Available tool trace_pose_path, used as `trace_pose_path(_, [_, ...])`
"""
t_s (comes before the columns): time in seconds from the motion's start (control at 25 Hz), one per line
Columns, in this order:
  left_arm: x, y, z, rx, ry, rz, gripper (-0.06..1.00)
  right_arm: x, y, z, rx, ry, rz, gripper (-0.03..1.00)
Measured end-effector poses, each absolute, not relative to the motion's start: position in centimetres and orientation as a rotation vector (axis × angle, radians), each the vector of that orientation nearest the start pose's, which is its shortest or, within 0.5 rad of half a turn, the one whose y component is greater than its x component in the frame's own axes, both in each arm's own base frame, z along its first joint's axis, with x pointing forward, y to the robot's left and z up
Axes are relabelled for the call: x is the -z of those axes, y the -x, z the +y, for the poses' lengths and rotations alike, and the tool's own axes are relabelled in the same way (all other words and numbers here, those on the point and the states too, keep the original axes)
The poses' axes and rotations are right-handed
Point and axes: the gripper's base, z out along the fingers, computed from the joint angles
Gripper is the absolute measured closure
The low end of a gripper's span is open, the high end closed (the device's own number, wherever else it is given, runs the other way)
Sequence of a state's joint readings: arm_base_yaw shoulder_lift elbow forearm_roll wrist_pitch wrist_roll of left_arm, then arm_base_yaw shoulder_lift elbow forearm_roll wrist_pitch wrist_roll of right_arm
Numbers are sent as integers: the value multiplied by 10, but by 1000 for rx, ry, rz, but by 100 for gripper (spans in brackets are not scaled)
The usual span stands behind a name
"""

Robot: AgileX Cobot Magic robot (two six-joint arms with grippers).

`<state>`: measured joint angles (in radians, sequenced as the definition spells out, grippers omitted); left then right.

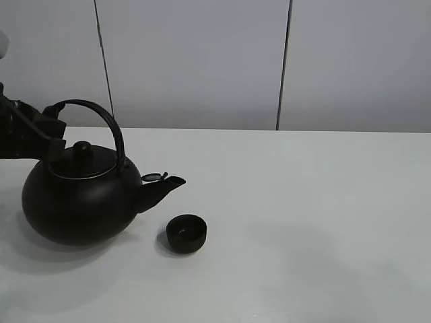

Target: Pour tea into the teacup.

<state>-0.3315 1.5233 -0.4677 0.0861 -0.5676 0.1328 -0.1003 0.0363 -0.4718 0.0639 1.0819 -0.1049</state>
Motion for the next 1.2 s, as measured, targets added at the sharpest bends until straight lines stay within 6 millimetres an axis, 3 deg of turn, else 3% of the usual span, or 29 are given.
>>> trace_pose_path(1.2, [-173, -252, -89, 48, -644, 1915, 82, -268, -3, 5, 43, 6, 2128, 49])
